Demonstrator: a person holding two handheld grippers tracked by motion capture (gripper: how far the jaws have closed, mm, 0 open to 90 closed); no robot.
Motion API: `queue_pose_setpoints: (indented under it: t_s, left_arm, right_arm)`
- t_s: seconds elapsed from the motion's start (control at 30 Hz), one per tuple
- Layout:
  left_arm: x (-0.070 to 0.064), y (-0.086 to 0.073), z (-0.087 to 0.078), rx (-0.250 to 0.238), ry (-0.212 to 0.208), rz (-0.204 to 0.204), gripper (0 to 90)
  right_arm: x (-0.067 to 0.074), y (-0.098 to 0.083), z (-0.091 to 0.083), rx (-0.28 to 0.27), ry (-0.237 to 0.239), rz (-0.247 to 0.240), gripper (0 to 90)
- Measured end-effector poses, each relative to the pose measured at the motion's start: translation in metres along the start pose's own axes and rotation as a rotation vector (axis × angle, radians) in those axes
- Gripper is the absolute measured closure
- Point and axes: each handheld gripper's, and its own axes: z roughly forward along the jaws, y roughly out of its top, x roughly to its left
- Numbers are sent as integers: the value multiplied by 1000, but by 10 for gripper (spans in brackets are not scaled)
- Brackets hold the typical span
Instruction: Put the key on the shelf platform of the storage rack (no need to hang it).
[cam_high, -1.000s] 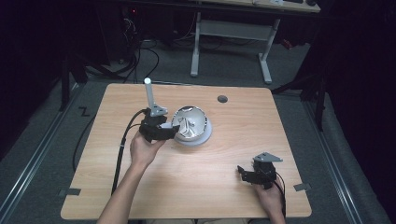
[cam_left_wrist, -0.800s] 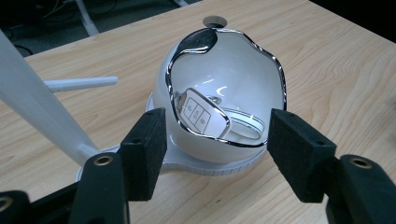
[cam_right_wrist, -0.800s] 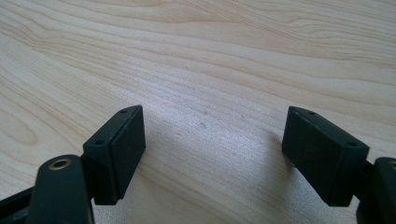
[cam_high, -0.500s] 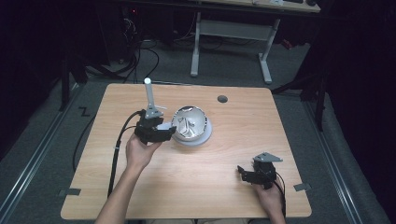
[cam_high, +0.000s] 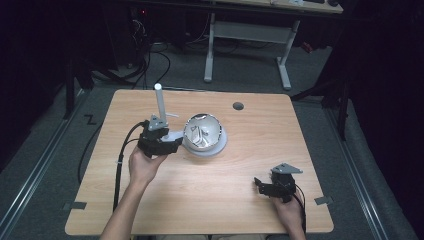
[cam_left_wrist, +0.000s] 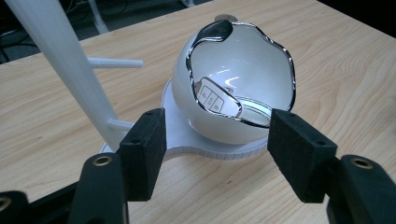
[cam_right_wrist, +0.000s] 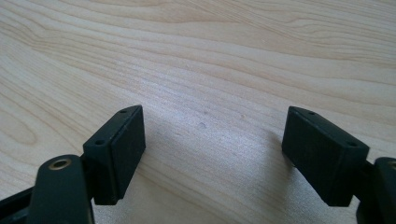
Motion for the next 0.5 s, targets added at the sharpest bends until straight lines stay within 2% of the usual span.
queue_pose_setpoints:
  t_s: [0.17, 0.2, 0.23, 0.27, 0.3, 0.33, 0.37, 0.4, 0.43, 0.47, 0.5]
  left_arm:
    - [4, 3, -5, 5, -1, -13, 376]
    - [7, 5, -2, -36, -48, 14, 375]
    - [12, 8, -3, -34, -54, 71, 375]
    - [9, 5, -7, 3, 6, -20, 375]
    - [8, 5, -5, -39, -39, -35, 376]
    - [17, 10, -5, -38, -47, 64, 375]
    - [13, 7, -10, 1, 12, -32, 375]
    - [12, 7, -6, -43, -33, -41, 375]
    - [20, 12, -7, -40, -41, 66, 375]
    - [21, 13, -7, -39, -42, 69, 375]
    - [16, 10, -11, -3, 15, -32, 375]
  right_arm:
    - [0, 0, 0, 1, 0, 0, 218]
    - [0, 0, 0, 1, 0, 0, 219]
    - [0, 0, 0, 1, 0, 0, 218]
    - [0, 0, 0, 1, 0, 0, 219]
    - [0, 0, 0, 1, 0, 0, 218]
    - [0, 0, 0, 0, 0, 0, 218]
    - [0, 0, 0, 1, 0, 0, 218]
    - [0, 0, 0, 1, 0, 0, 218]
    - [0, 0, 0, 1, 0, 0, 218]
    - [0, 0, 0, 0, 0, 0, 218]
    - [0, 0, 0, 1, 0, 0, 218]
